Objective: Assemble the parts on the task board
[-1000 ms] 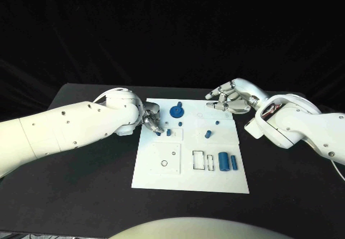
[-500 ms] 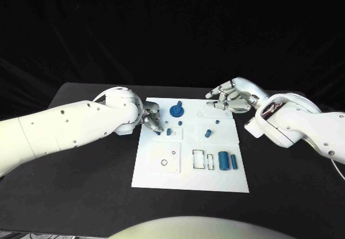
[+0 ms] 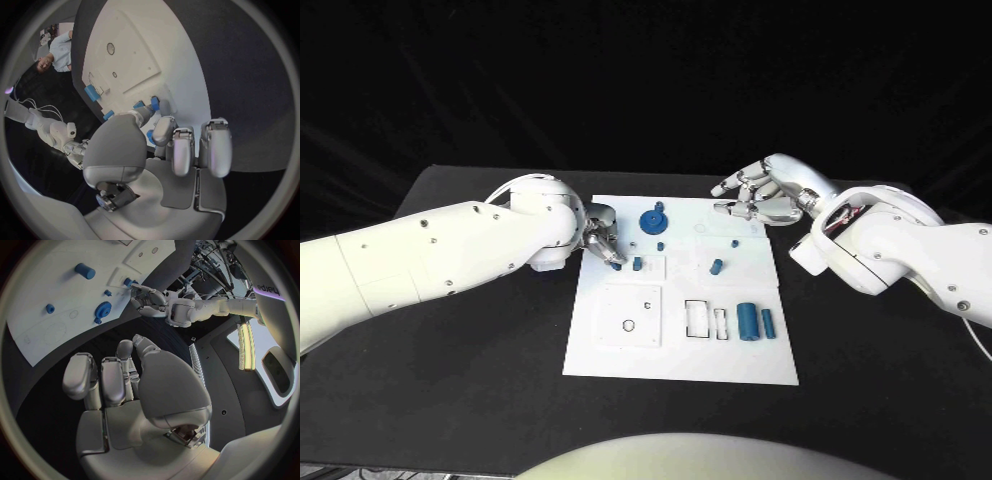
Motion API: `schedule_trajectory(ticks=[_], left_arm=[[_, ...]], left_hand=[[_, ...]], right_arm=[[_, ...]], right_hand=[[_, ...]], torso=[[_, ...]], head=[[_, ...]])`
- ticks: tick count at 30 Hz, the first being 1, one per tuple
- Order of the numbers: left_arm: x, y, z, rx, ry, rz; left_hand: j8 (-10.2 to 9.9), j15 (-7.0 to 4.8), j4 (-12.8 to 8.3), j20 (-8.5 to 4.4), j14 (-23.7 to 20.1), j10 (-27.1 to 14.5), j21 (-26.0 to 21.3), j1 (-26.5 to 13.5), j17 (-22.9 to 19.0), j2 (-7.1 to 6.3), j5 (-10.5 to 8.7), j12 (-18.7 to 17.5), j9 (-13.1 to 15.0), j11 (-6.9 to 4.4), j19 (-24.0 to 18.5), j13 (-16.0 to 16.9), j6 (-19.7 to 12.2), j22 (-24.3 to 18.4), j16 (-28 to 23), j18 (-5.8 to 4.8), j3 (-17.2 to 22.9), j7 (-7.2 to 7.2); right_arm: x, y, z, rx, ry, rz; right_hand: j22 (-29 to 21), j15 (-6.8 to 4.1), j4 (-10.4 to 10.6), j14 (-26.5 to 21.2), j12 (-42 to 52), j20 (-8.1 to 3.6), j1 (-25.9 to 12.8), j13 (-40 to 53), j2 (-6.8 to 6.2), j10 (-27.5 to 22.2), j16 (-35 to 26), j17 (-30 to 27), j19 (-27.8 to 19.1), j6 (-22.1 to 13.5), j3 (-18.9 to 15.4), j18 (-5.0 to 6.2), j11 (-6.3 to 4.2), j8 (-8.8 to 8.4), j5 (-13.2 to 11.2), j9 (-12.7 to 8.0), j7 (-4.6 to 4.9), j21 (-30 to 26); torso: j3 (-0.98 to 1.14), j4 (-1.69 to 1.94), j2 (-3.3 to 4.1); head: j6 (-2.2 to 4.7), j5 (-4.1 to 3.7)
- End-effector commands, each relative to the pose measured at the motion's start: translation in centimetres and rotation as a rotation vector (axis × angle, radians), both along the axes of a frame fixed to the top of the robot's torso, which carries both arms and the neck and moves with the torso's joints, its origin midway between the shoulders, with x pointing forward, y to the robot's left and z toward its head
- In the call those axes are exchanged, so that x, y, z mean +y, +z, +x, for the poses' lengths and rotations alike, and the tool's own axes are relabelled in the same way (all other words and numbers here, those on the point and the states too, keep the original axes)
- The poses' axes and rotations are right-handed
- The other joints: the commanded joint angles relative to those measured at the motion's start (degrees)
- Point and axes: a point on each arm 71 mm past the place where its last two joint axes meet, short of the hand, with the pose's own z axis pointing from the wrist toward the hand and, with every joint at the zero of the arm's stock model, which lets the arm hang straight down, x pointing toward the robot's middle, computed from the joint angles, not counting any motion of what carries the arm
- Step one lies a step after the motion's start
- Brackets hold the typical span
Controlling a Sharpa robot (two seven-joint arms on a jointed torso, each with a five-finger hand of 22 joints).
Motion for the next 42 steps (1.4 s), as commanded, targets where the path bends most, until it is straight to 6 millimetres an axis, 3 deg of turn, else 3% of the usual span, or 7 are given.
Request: schedule_trajectory(ticks=[1, 24, 42], left_arm=[[-0.03, -0.24, -0.12, 0.025, 0.013, 0.013], [-0.42, -0.19, 0.02, 0.013, 0.026, 0.012], [-0.19, -0.21, 0.21, 0.01, 0.048, 0.018]], left_hand=[[0.23, -0.15, 0.76, -0.03, 5.92, 0.23, 0.24, -0.85, 15.1, 0.16, 0.1, 0.37, 0.1, 0.08, 4.04, 0.09, 1.01, 11.65, 0.14, -1.08, -0.74, -0.59], [0.4, -0.33, 2.9, -0.23, 5.92, 0.56, 0.48, -3.0, 15.1, -0.26, 0.12, 0.56, 0.56, -0.14, 4.21, 0.34, 1.72, 11.94, 0.14, -1.16, -4.48, -0.87], [0.42, -0.41, 7.93, -0.32, 5.92, 1.05, 0.71, -7.09, 15.1, 0.16, 0.2, 1.05, 1.2, -0.22, 4.38, 0.91, 2.54, 12.24, 0.14, -1.24, -9.79, -0.98]], right_arm=[[0.1, 0.04, -0.06, -0.007, 0.008, 0.002], [0.28, -0.01, 0.07, -0.005, 0.011, 0.004], [0.3, -0.08, 0.09, 0.003, 0.011, -0.001]], right_hand=[[-0.06, 0.0, 0.14, 1.98, -0.21, -0.11, 0.0, -0.05, 0.07, -0.27, -0.35, -0.05, -0.37, -0.27, 0.07, 0.99, -0.07, 0.28, 0.22, 0.08, -0.12, -0.34], [-0.2, 0.0, 0.1, 1.96, -0.27, -0.11, 0.07, -0.1, -0.02, -0.34, -0.45, -0.14, -0.44, -0.3, 0.07, 1.01, -0.08, 0.28, 0.24, 0.08, -0.14, -0.42], [-0.22, 0.0, 0.07, 1.95, -0.36, -0.12, 0.14, -0.19, -0.06, -0.4, -0.49, -0.16, -0.45, -0.31, 0.09, 1.02, -0.09, 0.29, 0.26, 0.08, -0.14, -0.44]], torso=[[0.04, -0.02, 0.0], [0.01, -0.03, 0.03], [0.01, 0.0, 0.03]], head=[[-0.07, 0.09], [-0.25, -0.09], [-0.38, -0.11]])
